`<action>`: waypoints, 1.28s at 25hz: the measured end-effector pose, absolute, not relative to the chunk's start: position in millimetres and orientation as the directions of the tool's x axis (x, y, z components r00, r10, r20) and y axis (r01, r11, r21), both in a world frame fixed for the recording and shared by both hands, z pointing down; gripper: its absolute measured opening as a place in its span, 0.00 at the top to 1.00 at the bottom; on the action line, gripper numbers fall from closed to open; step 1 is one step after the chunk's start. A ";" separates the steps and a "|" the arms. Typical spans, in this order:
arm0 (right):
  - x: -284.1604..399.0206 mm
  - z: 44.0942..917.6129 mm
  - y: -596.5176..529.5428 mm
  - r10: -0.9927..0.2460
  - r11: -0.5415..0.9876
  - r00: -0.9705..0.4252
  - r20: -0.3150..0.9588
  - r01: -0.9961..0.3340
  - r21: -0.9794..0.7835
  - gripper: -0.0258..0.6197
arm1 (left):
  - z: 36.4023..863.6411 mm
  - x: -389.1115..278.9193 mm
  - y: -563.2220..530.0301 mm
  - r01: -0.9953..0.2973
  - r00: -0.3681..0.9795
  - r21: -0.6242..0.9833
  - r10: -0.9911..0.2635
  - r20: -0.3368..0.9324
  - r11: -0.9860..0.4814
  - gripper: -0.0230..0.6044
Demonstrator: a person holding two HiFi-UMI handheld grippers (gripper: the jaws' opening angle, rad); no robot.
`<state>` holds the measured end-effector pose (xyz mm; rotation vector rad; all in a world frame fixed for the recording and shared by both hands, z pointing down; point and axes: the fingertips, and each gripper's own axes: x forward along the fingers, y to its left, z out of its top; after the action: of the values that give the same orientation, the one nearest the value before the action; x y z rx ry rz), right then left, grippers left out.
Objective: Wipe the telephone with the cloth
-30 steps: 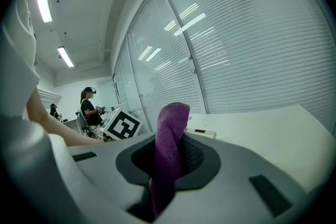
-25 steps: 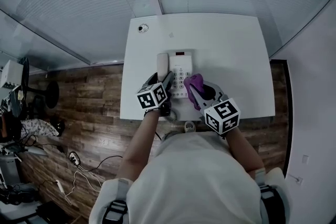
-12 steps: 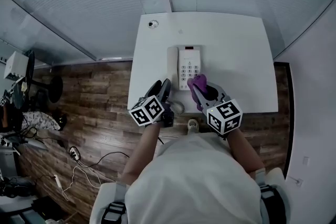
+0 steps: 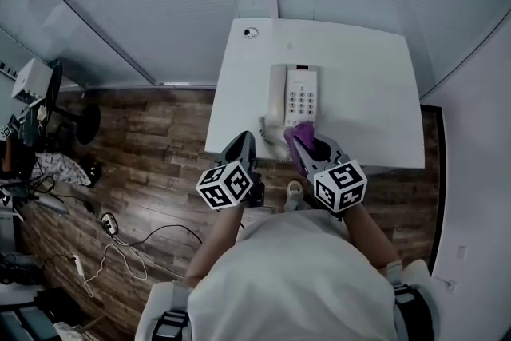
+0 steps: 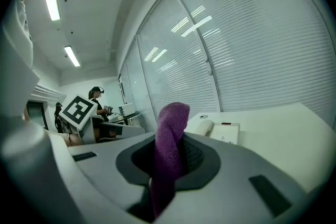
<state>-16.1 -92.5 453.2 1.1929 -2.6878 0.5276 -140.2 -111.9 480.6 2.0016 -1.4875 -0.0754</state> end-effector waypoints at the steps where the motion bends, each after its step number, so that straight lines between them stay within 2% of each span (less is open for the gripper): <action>1: -18.4 452.7 -87.1 -0.689 0.619 -0.669 0.278 -0.743 -0.254 0.87 | 481.3 -141.3 -104.5 -0.845 0.362 0.509 -0.875 0.322 -0.162 0.93; 20: -61.3 464.6 34.9 -0.643 0.646 -0.700 0.311 -0.714 -0.271 0.87 | 488.7 -154.4 30.2 -0.813 0.472 0.529 -0.809 0.350 -0.245 0.93; 32: -84.6 455.1 72.0 -0.598 0.705 -0.750 0.284 -0.660 -0.259 0.87 | 488.6 -168.0 80.4 -0.814 0.447 0.543 -0.821 0.354 -0.209 0.93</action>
<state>-84.6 72.0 455.1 1.0176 -2.7331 0.5182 -168.0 80.4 488.6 2.0185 -1.3646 -0.0142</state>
